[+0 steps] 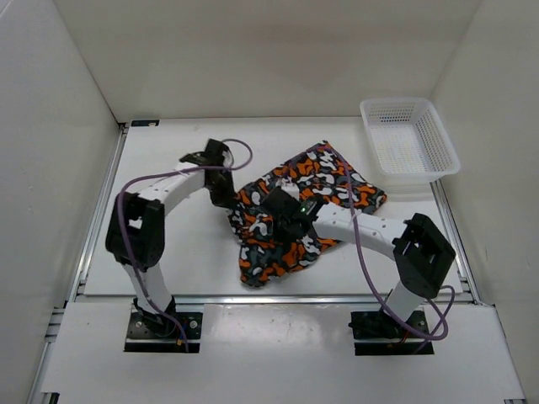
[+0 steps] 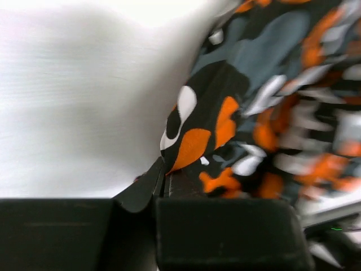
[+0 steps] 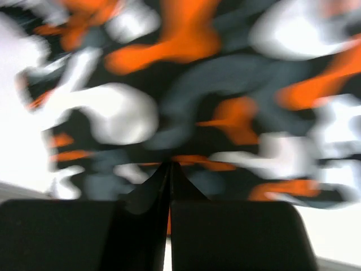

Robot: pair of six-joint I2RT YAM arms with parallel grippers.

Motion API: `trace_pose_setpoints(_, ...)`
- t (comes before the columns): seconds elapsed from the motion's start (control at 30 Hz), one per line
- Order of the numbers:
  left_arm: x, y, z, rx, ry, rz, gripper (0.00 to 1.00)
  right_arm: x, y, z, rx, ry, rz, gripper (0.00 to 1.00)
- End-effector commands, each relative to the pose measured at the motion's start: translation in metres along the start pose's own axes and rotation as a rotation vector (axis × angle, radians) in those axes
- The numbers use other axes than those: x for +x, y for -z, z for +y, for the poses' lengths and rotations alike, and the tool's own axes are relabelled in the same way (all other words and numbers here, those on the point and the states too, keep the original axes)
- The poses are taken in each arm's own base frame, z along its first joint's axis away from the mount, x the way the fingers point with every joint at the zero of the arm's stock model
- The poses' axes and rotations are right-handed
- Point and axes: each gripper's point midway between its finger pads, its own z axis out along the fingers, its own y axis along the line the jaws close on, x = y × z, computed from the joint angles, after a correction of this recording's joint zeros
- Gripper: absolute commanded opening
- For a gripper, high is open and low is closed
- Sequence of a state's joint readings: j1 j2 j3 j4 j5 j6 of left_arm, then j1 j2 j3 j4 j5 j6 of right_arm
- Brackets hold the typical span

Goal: Fold and stack the shorts
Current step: Flatten the shorts out

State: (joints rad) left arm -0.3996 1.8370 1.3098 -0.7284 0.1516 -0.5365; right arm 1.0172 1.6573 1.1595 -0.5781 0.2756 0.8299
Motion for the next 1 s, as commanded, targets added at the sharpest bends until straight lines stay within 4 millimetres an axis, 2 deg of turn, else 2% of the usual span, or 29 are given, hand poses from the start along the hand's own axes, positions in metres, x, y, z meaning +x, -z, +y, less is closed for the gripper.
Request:
trace_pose_setpoints(0.0, -0.067, 0.094, 0.002, 0.119, 0.066, -0.228, 0.10, -0.100, 0.044, -0.001, -0.049, 0.047, -0.260, 0.00)
trace_pose_setpoints(0.03, -0.088, 0.119, -0.004, 0.152, 0.061, -0.284, 0.10, -0.130, 0.048, -0.012, -0.052, 0.031, -0.295, 0.00)
trace_pose_setpoints(0.07, -0.099, 0.140, -0.003, 0.166, 0.072, -0.320, 0.10, -0.175, 0.077, 0.002, -0.114, 0.021, -0.384, 0.00)
trace_pose_setpoints(0.1, -0.116, 0.176, 0.000, 0.172, 0.093, -0.383, 0.10, -0.200, 0.080, -0.010, -0.112, 0.024, -0.386, 0.00)
trace_pose_setpoints(0.13, -0.123, 0.195, 0.001, 0.177, 0.101, -0.420, 0.10, -0.223, 0.096, -0.008, -0.143, 0.018, -0.426, 0.00)
trace_pose_setpoints(0.17, -0.129, 0.213, 0.002, 0.183, 0.105, -0.455, 0.10, -0.262, 0.138, 0.004, -0.217, 0.007, -0.534, 0.00)
trace_pose_setpoints(0.2, -0.132, 0.230, 0.000, 0.200, 0.104, -0.486, 0.10, -0.277, 0.158, 0.005, -0.252, 0.005, -0.576, 0.00)
trace_pose_setpoints(0.23, -0.134, 0.262, -0.007, 0.238, 0.099, -0.548, 0.10, -0.289, 0.173, 0.003, -0.284, -0.005, -0.606, 0.00)
trace_pose_setpoints(0.27, -0.134, 0.276, -0.007, 0.249, 0.108, -0.580, 0.10, -0.298, 0.184, 0.001, -0.288, -0.003, -0.637, 0.00)
trace_pose_setpoints(0.3, -0.131, 0.286, -0.009, 0.257, 0.101, -0.602, 0.10, -0.302, 0.205, 0.001, -0.319, -0.005, -0.672, 0.00)
trace_pose_setpoints(0.33, -0.123, 0.308, -0.013, 0.281, 0.099, -0.648, 0.10, -0.302, 0.216, 0.004, -0.348, 0.002, -0.689, 0.00)
trace_pose_setpoints(0.4, -0.109, 0.307, -0.010, 0.285, 0.122, -0.637, 0.10, -0.293, 0.225, 0.009, -0.405, 0.021, -0.696, 0.00)
trace_pose_setpoints(0.43, -0.105, 0.308, -0.010, 0.287, 0.121, -0.641, 0.10, -0.273, 0.204, 0.016, -0.451, 0.051, -0.616, 0.00)
trace_pose_setpoints(0.47, -0.094, 0.297, -0.014, 0.305, 0.135, -0.610, 0.10, -0.256, 0.192, 0.016, -0.478, 0.053, -0.572, 0.16)
trace_pose_setpoints(0.5, -0.090, 0.293, -0.021, 0.323, 0.117, -0.593, 0.10, -0.246, 0.182, 0.016, -0.476, 0.046, -0.542, 0.24)
trace_pose_setpoints(0.53, -0.082, 0.290, -0.036, 0.348, 0.092, -0.569, 0.10, -0.237, 0.169, 0.009, -0.448, 0.023, -0.516, 0.28)
trace_pose_setpoints(0.57, -0.080, 0.284, -0.043, 0.358, 0.092, -0.543, 0.10, -0.213, 0.146, -0.006, -0.402, -0.001, -0.456, 0.43)
trace_pose_setpoints(0.63, -0.074, 0.270, -0.058, 0.360, 0.070, -0.500, 0.10, -0.197, 0.129, -0.031, -0.353, -0.063, -0.425, 0.55)
trace_pose_setpoints(0.67, -0.071, 0.267, -0.078, 0.381, 0.039, -0.481, 0.10, -0.194, 0.133, -0.052, -0.328, -0.095, -0.441, 0.67)
trace_pose_setpoints(0.7, -0.071, 0.265, -0.087, 0.386, 0.035, -0.473, 0.10, -0.176, 0.118, -0.067, -0.303, -0.112, -0.395, 0.72)
trace_pose_setpoints(0.73, -0.071, 0.262, -0.097, 0.396, 0.017, -0.462, 0.10, -0.171, 0.117, -0.077, -0.293, -0.129, -0.392, 0.77)
trace_pose_setpoints(0.77, -0.073, 0.261, -0.117, 0.422, -0.004, -0.449, 0.10, -0.170, 0.127, -0.094, -0.284, -0.161, -0.417, 0.79)
trace_pose_setpoints(0.83, -0.076, 0.262, -0.137, 0.456, -0.025, -0.438, 0.10, -0.155, 0.124, -0.113, -0.266, -0.196, -0.391, 0.79)
trace_pose_setpoints(0.87, -0.078, 0.254, -0.150, 0.462, -0.043, -0.419, 0.10, -0.155, 0.133, -0.122, -0.266, -0.205, -0.412, 0.79)
trace_pose_setpoints(0.9, -0.083, 0.268, -0.162, 0.495, -0.048, -0.447, 0.10, -0.150, 0.138, -0.118, -0.289, -0.186, -0.403, 0.82)
trace_pose_setpoints(0.97, -0.085, 0.271, -0.172, 0.514, -0.053, -0.451, 0.10, -0.143, 0.141, -0.116, -0.307, -0.181, -0.390, 0.86)
